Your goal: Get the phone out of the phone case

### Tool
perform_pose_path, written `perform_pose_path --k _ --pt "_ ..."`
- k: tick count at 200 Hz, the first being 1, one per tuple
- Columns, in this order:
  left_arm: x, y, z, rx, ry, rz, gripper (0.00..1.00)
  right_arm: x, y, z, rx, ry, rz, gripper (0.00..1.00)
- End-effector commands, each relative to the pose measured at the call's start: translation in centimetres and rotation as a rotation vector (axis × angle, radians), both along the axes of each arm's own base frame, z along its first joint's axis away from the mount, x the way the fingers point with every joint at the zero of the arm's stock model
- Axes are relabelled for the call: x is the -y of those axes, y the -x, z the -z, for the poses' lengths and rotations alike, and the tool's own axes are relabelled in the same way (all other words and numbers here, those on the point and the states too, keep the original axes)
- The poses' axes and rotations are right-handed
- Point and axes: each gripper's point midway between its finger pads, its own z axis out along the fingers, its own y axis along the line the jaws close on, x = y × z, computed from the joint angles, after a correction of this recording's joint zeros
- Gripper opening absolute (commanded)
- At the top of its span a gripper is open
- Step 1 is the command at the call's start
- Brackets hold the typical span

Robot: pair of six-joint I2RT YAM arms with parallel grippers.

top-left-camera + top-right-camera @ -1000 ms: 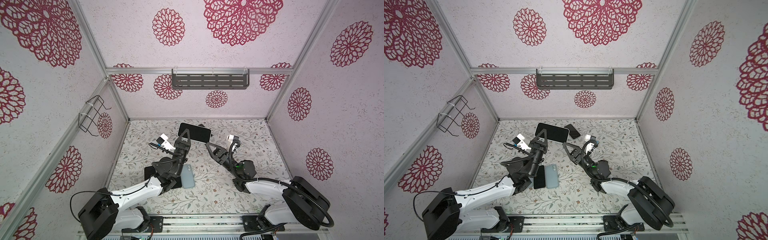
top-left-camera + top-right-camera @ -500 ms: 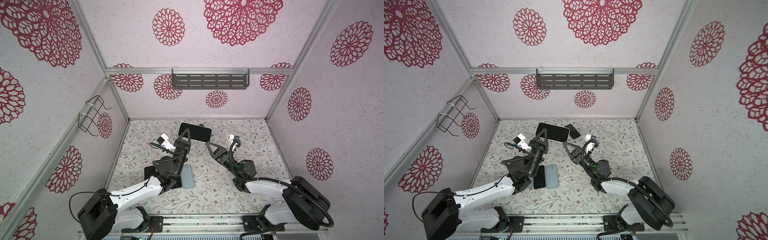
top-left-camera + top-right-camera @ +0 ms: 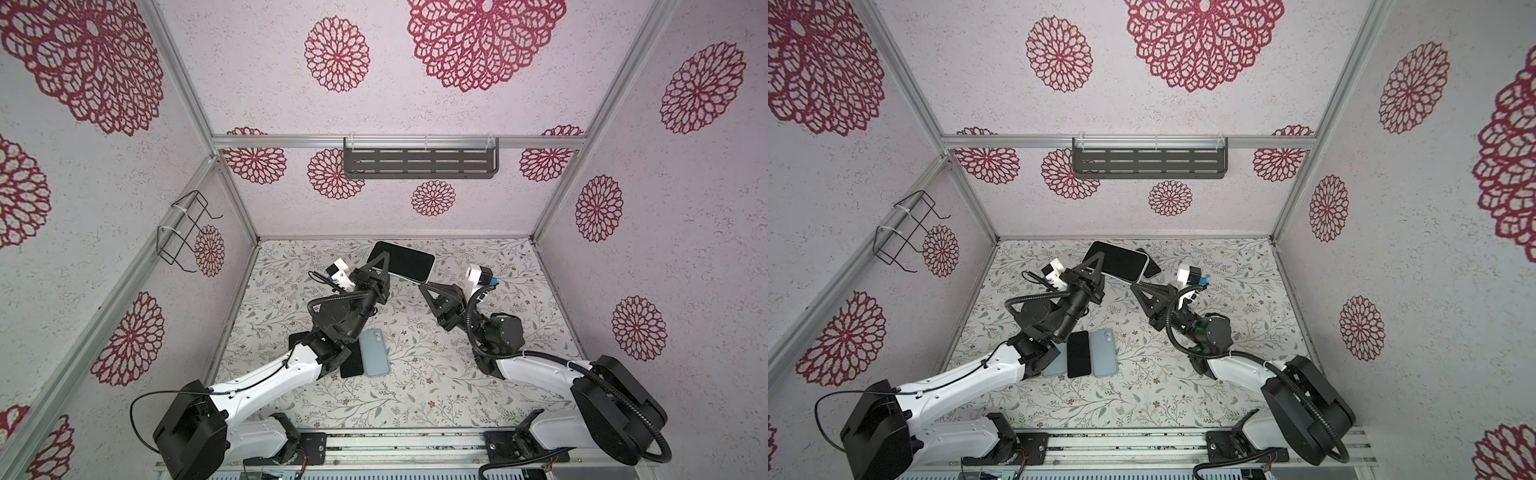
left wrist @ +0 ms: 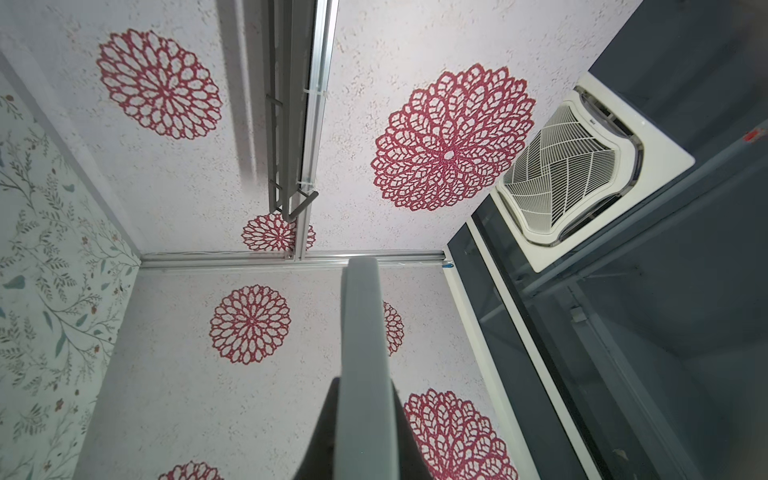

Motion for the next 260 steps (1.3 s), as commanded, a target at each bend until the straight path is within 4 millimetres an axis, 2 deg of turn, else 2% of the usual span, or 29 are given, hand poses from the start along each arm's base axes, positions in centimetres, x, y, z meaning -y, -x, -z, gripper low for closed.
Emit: perform_pose_path --k 1,25,49,51,72,84,102,117,134,175,205,260 --pt "2.3 2.2 -4.1 0.088 0.079 0.173 0.0 0.0 1.9 -1.5 0.175 0.014 -0.029 0.0" --pt "2.2 2.4 -4.7 0.106 0.066 0.188 0.0 0.7 1.6 -1.5 0.171 0.015 -0.016 0.0" --pt "1.0 1.9 -4.7 0.117 0.048 0.178 0.0 1.2 2.0 -1.5 0.152 0.011 -0.035 0.0" --pt "0.9 1.9 -4.8 0.12 0.046 0.179 0.0 1.2 2.1 -1.5 0.149 0.012 -0.038 0.02" --pt "-0.7 1.1 -4.9 0.133 -0.01 0.198 0.0 1.8 3.6 -0.6 0.129 0.032 -0.085 0.44" --pt "-1.5 0.7 -5.6 0.168 -0.078 0.237 0.0 2.8 3.6 0.3 0.067 0.029 -0.079 0.62" --pt "-3.3 0.4 -6.0 0.219 -0.174 0.304 0.0 4.0 4.0 1.2 -0.004 0.049 -0.09 0.75" --pt "-3.2 0.6 -6.3 0.28 -0.328 0.448 0.0 4.0 3.8 1.8 -0.074 0.106 -0.101 0.83" --pt "-2.2 2.5 -7.1 0.424 -0.458 0.594 0.0 3.2 4.0 1.6 -0.107 0.187 -0.138 0.85" --pt "-1.7 3.6 -6.1 0.549 -0.664 0.68 0.0 2.6 5.4 -0.1 -0.11 0.243 -0.236 0.86" --pt "-1.4 3.3 -5.4 0.577 -0.71 0.697 0.0 2.0 5.6 -0.9 -0.095 0.263 -0.281 0.83" --pt "0.0 3.7 -5.3 0.649 -0.73 0.702 0.0 0.1 5.0 0.1 -0.095 0.275 -0.335 0.72"
